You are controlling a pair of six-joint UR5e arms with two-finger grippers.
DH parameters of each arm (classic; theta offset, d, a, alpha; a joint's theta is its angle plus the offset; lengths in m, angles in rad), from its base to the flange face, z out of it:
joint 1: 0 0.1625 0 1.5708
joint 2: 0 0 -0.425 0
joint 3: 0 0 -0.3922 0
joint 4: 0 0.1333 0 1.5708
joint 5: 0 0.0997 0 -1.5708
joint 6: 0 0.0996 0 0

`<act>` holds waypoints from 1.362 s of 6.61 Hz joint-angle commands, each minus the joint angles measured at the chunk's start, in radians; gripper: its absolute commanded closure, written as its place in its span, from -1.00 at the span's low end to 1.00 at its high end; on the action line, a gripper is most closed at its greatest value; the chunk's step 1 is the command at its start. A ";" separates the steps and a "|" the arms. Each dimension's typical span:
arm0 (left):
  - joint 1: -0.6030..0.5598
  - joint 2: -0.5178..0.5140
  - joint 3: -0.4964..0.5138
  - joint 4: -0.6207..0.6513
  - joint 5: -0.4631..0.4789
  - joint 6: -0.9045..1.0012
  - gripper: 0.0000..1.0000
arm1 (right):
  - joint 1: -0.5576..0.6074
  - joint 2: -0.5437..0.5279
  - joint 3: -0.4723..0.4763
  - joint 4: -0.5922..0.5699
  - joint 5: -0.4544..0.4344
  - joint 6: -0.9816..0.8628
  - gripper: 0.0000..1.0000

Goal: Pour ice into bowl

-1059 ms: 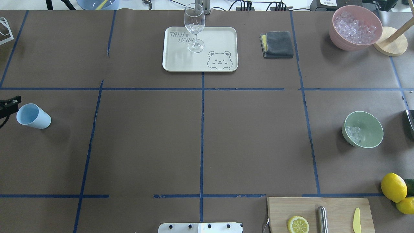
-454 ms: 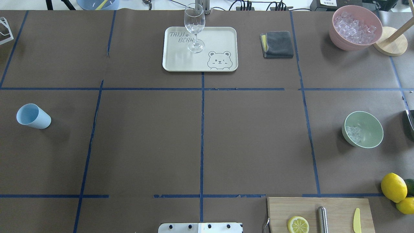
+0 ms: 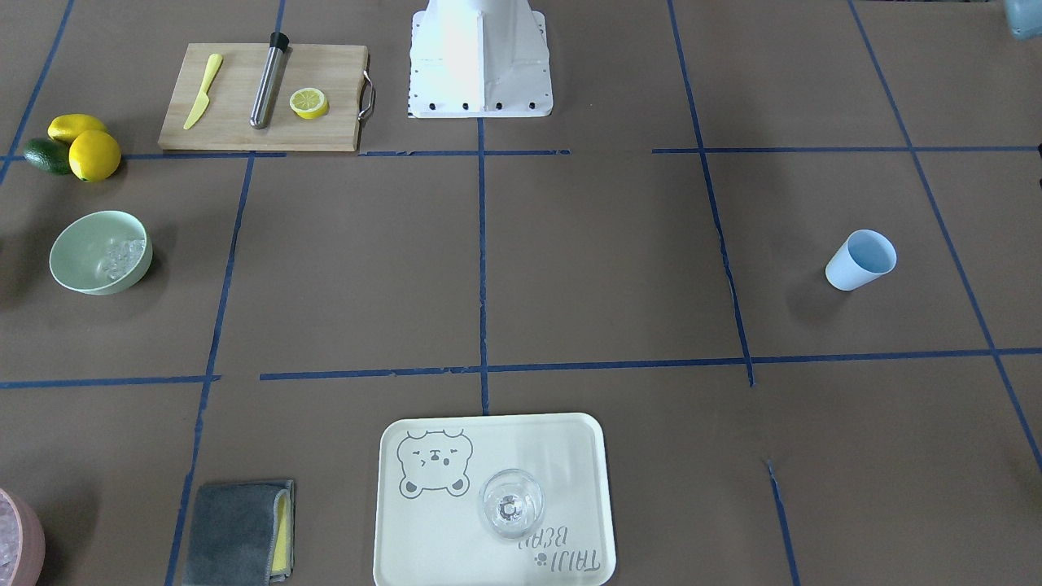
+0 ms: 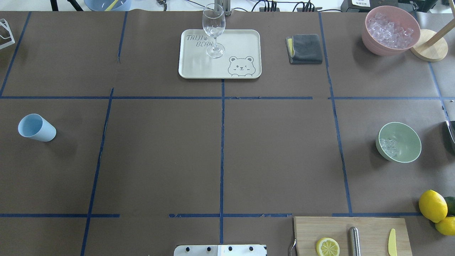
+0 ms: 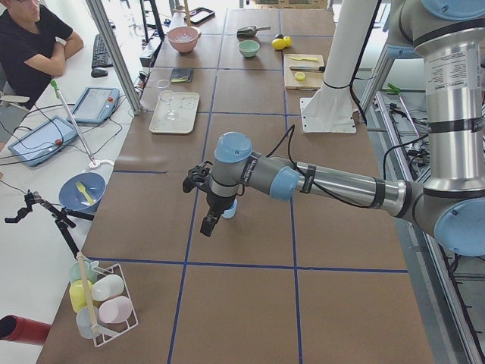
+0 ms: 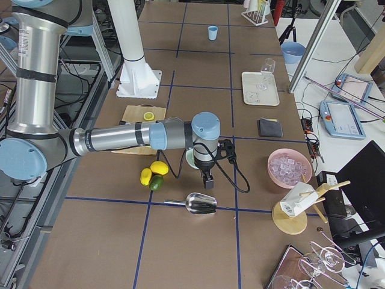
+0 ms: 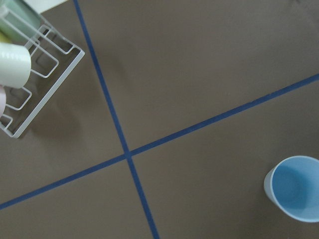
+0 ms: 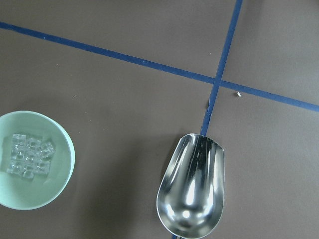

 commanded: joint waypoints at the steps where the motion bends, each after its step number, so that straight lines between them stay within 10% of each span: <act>1: -0.066 -0.031 0.128 0.050 -0.144 0.055 -1.00 | 0.064 0.001 -0.084 0.001 0.140 0.003 -1.00; 9: -0.093 -0.066 0.177 0.048 -0.176 -0.045 -1.00 | 0.069 0.024 -0.127 0.003 0.139 -0.002 -1.00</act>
